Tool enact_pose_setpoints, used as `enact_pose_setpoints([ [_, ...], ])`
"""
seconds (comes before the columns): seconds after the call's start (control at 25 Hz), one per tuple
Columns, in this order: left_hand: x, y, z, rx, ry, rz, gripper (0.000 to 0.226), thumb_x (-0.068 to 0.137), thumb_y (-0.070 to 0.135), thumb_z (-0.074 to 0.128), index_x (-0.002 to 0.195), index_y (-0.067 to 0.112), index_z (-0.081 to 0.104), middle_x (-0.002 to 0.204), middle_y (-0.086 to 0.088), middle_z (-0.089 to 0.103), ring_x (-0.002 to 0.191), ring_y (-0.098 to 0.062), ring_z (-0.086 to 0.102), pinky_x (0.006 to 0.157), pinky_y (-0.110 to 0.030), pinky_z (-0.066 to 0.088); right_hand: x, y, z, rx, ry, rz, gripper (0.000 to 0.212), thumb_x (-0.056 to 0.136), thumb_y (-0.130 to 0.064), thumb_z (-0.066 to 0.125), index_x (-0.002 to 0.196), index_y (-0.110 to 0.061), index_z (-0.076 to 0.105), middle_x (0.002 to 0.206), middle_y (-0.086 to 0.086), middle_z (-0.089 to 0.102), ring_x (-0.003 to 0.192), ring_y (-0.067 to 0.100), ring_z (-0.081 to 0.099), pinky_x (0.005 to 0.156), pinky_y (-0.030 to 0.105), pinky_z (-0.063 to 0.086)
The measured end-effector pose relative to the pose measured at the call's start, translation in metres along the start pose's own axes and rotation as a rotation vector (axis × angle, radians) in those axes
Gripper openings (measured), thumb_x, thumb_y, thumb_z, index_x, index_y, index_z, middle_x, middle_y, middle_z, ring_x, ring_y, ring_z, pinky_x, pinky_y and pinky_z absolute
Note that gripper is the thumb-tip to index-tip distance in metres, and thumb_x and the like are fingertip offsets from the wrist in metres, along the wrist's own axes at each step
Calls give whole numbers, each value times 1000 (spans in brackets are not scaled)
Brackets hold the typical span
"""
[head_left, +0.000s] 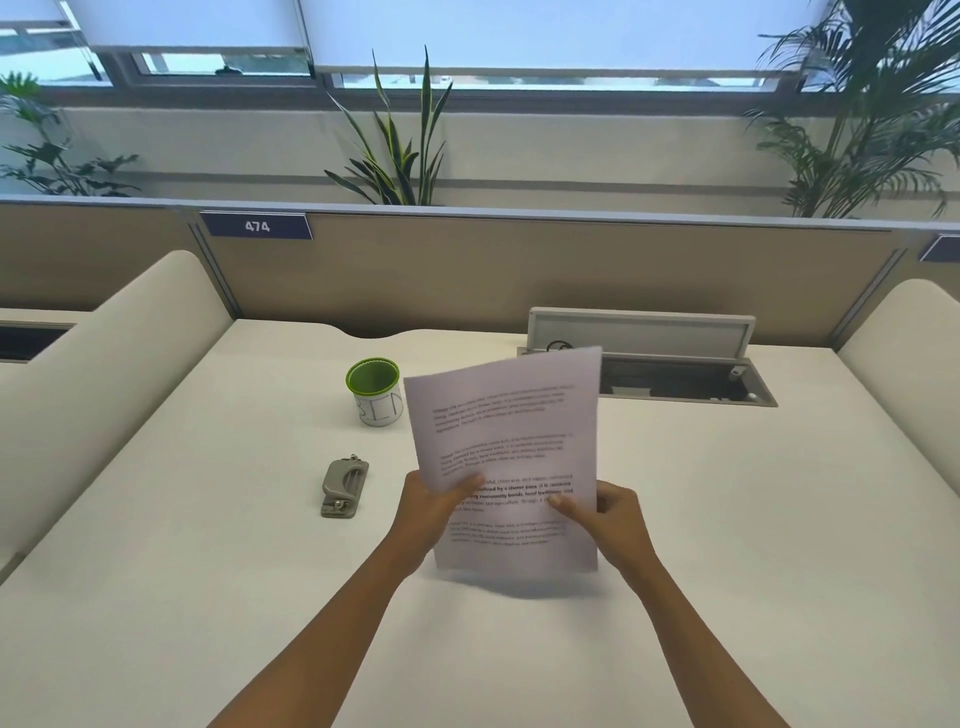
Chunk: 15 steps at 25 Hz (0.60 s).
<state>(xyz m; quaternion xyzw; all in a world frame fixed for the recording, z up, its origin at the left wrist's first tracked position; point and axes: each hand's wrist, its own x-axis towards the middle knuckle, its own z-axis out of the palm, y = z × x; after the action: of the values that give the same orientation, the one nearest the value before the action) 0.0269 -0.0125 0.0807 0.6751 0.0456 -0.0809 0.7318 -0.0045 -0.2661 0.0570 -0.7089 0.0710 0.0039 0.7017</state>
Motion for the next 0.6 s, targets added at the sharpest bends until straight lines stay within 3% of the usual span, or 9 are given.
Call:
enact_pose_setpoints([
  [0.16,-2,1,2,-355,149,-56,42,76,15,85,116,15,72,115,-7,77,109,-30,71,92,-48,57,-9,2,-1,179,112,32,31,75,-30,88,102,-18,80,101,0,82,92,16,77,77,24,61],
  [0.32,-11,-2,23,-683,132,-120,52,87,5,73,135,19,59,129,-13,70,118,-37,66,100,-63,49,-18,3,34,352,39,72,50,74,-26,88,119,-14,72,116,6,78,106,23,75,83,34,62],
  [0.48,-19,-3,43,-763,121,-185,53,90,3,68,139,17,55,133,-16,66,122,-39,62,104,-65,45,-17,-1,59,410,88,102,46,83,-20,81,127,-13,67,118,6,78,106,28,75,89,45,60],
  [0.6,-18,-4,41,-718,153,-216,48,90,1,68,135,14,58,131,-15,68,121,-38,64,104,-63,46,-14,-3,52,337,153,105,36,89,-12,76,124,-9,68,115,9,78,102,28,76,87,45,62],
])
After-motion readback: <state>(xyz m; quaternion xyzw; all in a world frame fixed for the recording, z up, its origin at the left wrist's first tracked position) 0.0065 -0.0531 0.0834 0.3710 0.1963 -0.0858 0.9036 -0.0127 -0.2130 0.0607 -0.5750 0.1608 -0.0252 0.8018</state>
